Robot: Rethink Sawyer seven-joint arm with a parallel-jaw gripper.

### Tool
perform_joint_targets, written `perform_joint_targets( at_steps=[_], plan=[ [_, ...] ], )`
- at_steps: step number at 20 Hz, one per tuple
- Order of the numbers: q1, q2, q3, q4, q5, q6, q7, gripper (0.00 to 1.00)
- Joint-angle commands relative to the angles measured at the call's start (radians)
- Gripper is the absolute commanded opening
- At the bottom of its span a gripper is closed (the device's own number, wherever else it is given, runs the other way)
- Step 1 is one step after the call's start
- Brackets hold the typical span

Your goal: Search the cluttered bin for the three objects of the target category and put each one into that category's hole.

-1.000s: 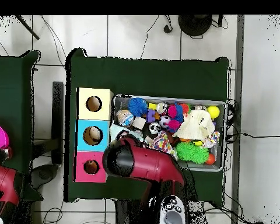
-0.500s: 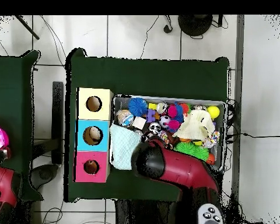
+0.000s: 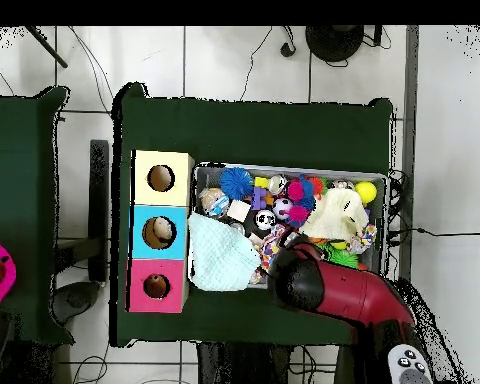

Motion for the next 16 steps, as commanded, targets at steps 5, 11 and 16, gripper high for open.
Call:
perform_joint_targets(
  at_steps=[5, 11, 16],
  plan=[
    [-0.05, 0.068, 0.163, -0.067, -0.138, -0.096, -0.037, 1.0],
    [-0.066, 0.115, 0.168, -0.082, -0.183, -0.144, -0.015, 1.0],
    [-0.109, 0.142, 0.175, -0.071, -0.242, -0.2, -0.014, 1.0]
  ],
)
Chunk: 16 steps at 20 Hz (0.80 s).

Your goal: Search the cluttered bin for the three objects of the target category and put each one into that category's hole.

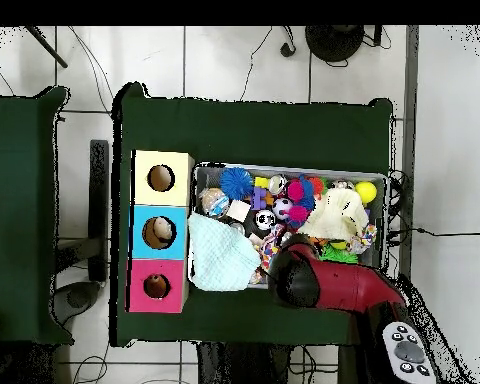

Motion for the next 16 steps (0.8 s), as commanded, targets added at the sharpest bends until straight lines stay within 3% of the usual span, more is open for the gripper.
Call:
perform_joint_targets(
  at_steps=[1, 11, 16],
  plan=[
    [-0.071, 0.071, 0.11, -0.046, -0.11, -0.114, -0.011, 1.0],
    [-0.187, 0.083, 0.133, -0.024, -0.225, -0.123, -0.028, 1.0],
    [-0.171, 0.146, 0.096, -0.065, -0.26, -0.168, -0.001, 1.0]
  ],
)
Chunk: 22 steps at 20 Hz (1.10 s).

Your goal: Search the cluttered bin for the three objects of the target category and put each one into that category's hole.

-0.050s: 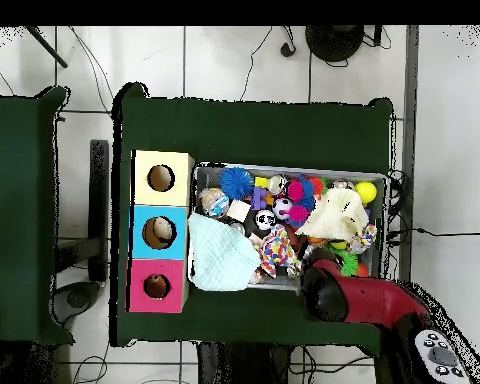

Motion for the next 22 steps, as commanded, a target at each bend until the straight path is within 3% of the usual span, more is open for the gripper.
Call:
perform_joint_targets(
  at_steps=[1, 5, 12, 17, 22],
  plan=[
    [-0.003, 0.103, 0.051, -0.079, -0.096, -0.097, 0.007, 1.0],
    [0.019, 0.23, 0.005, -0.142, -0.107, -0.191, 0.032, 1.0],
    [0.05, 0.347, -0.071, -0.198, -0.082, -0.282, 0.042, 1.0],
    [0.081, 0.348, -0.121, -0.204, -0.048, -0.296, 0.04, 1.0],
    [0.067, 0.3, -0.127, -0.195, -0.071, -0.263, 0.03, 1.0]
  ],
)
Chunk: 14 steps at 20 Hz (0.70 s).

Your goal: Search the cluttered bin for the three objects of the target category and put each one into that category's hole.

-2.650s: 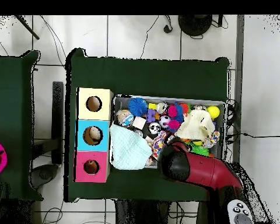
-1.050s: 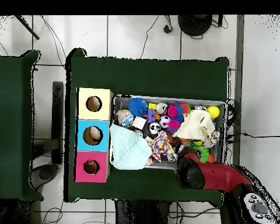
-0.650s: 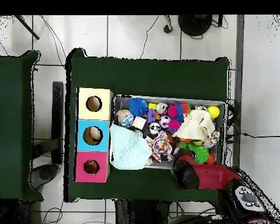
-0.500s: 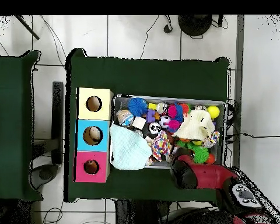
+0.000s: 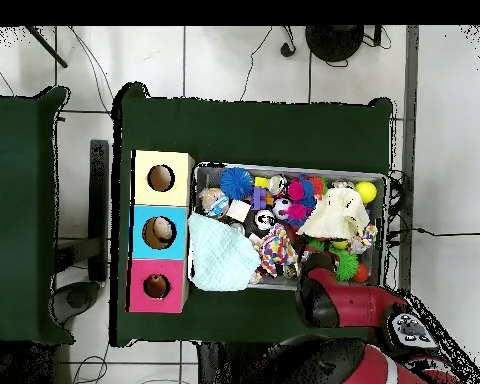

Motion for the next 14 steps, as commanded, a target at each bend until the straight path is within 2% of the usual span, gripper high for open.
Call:
perform_joint_targets(
  at_steps=[1, 7, 14],
  plan=[
    [-0.013, 0.059, 0.022, -0.096, -0.025, 0.082, 0.028, 1.0],
    [-0.016, -0.056, 0.032, -0.058, -0.037, 0.149, 0.02, 1.0],
    [-0.012, -0.062, 0.046, -0.081, -0.03, 0.178, 0.017, 1.0]
  ],
)
